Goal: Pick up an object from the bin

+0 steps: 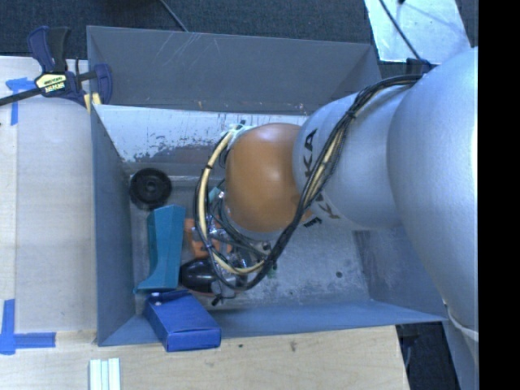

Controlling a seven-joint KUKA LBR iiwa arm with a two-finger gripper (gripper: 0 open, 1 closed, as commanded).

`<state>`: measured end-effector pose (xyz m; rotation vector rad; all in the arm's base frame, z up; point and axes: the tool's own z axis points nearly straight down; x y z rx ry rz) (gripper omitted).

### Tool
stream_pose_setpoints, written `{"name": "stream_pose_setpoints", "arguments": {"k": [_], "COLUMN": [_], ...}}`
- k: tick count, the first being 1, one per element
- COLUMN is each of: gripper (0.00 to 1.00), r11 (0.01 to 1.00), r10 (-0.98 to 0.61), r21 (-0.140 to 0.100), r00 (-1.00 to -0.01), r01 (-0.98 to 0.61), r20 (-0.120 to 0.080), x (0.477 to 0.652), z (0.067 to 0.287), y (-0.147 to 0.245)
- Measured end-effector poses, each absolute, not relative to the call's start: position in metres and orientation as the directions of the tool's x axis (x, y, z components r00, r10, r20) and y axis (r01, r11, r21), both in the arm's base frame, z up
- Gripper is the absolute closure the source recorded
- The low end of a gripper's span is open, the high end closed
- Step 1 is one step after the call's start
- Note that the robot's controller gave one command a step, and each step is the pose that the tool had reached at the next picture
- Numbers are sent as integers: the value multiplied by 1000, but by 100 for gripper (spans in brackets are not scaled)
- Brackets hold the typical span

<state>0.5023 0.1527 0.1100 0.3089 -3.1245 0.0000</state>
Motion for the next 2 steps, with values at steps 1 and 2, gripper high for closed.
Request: {"name": "stream_pose_setpoints", "arguments": {"k": [1,2], "gripper": [0,100], "r11": [998,998], "r10": [59,-70], "r21": [1,1], "r00": [-998,-998], "r01": [59,-70], "r20": [1,-4], "x": [510,503], "z": [89,72], "y": [141,141]}}
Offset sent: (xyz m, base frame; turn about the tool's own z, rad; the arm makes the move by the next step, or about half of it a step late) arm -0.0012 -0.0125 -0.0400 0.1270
